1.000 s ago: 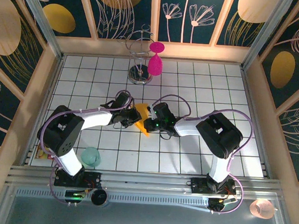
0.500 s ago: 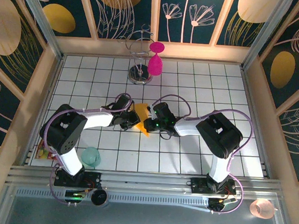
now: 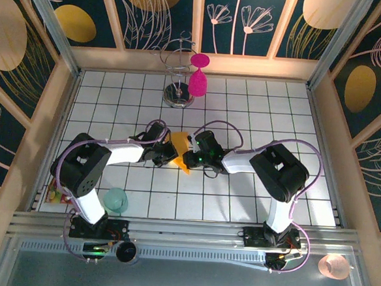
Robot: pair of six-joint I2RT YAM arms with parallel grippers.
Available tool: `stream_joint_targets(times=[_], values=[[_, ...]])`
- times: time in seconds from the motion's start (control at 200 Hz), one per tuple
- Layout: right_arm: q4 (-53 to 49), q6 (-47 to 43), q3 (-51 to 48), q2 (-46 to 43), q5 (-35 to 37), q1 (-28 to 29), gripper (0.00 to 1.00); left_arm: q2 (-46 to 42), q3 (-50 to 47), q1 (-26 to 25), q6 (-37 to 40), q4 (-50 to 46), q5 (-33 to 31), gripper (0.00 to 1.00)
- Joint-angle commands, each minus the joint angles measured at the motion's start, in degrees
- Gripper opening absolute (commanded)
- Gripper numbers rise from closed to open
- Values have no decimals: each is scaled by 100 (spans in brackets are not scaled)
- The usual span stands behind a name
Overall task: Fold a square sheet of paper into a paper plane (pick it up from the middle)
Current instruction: Third fold the triangle at the center of the table.
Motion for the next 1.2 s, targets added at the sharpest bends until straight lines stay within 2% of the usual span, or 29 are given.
stream_joint_targets(times=[0.0, 0.305, 0.551, 0.811, 1.051, 1.191], values=[[-395, 114, 29, 26, 0, -28, 13, 60, -173, -24, -131, -43, -144, 11], [-311, 524, -189, -1031, 379, -211, 42, 153, -284, -28, -11, 133, -195, 9], [-524, 921, -299, -1613, 446, -523, 46, 297, -8, -25, 226, 335, -78, 10], [-867, 817, 116, -1246, -863, -542, 34, 298, -6, -25, 225, 301, -279, 9], [-1180, 569, 431, -793, -1310, -315, 17, 288, -108, -27, 134, 431, -210, 10], [-1351, 464, 594, -519, -1433, -232, 12, 295, -107, -29, 134, 432, -184, 10]])
